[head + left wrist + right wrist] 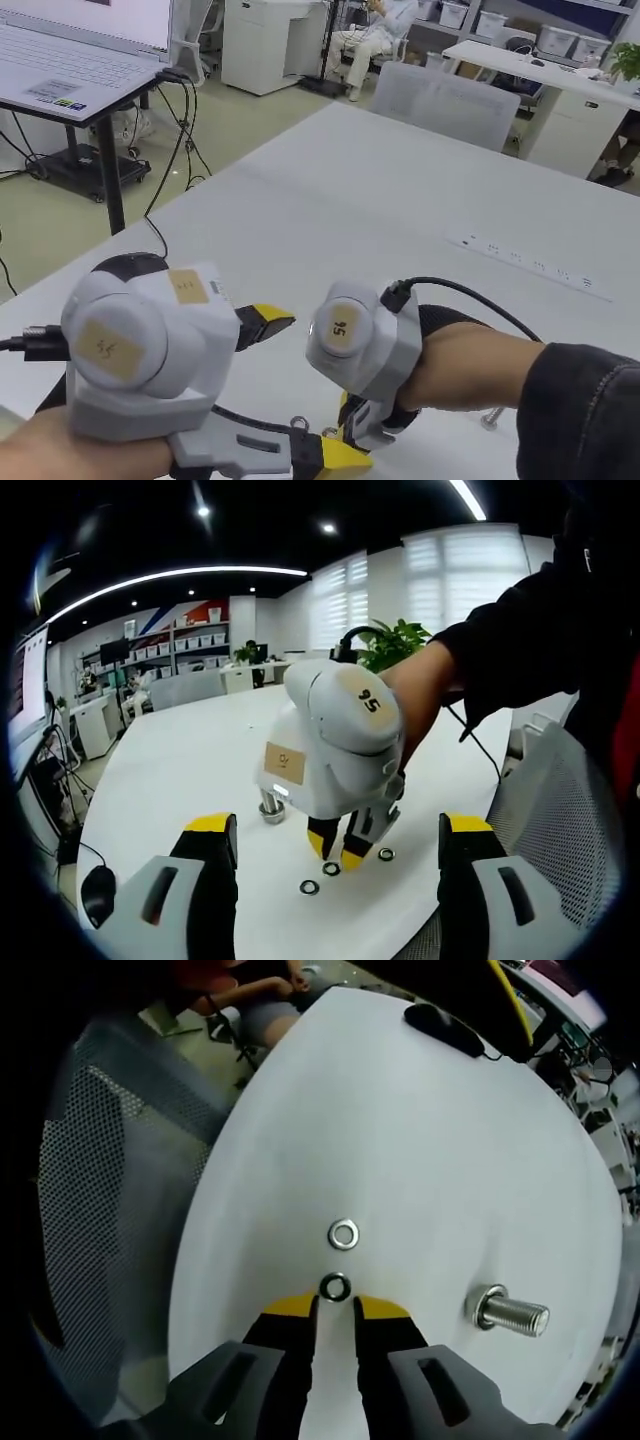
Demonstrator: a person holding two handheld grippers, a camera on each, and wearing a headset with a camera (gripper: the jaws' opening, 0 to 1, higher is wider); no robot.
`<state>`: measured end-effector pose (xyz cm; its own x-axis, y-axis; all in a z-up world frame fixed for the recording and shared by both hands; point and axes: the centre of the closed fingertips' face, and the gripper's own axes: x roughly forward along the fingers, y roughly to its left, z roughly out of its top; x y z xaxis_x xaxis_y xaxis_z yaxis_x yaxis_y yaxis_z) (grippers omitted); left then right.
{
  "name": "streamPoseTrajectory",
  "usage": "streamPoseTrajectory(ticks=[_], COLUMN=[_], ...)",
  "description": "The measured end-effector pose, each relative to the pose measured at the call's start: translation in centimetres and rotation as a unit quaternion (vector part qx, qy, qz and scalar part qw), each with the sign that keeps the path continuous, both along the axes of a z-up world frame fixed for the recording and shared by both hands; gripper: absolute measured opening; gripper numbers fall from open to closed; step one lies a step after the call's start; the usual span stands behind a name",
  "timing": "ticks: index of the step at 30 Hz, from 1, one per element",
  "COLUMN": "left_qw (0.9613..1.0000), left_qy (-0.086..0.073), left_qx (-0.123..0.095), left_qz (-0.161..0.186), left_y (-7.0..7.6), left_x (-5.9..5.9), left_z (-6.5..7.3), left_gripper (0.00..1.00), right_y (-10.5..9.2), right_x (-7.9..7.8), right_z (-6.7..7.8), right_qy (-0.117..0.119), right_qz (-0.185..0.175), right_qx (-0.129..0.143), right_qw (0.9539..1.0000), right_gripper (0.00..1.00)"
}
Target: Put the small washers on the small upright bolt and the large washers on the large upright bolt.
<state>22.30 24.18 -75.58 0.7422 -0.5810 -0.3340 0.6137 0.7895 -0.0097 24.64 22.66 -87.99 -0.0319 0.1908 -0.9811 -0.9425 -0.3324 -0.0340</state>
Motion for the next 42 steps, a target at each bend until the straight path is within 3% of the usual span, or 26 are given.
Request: streamPoseTrajectory(ticks=[42], left_qw=[1.0000], left_qy=[-0.002], left_qx=[-0.002], left_qz=[0.002], left_y=[0.00], left_x=[0.14], left_z=[0.04], left_gripper=[0.82], right_y=[0.70], right_x=[-0.19], right_z=[-0.08], right_qy=[0.007], right_qz=[-0.001], right_qx=[-0.002], right_qw=[1.0000], right_gripper=[0.13])
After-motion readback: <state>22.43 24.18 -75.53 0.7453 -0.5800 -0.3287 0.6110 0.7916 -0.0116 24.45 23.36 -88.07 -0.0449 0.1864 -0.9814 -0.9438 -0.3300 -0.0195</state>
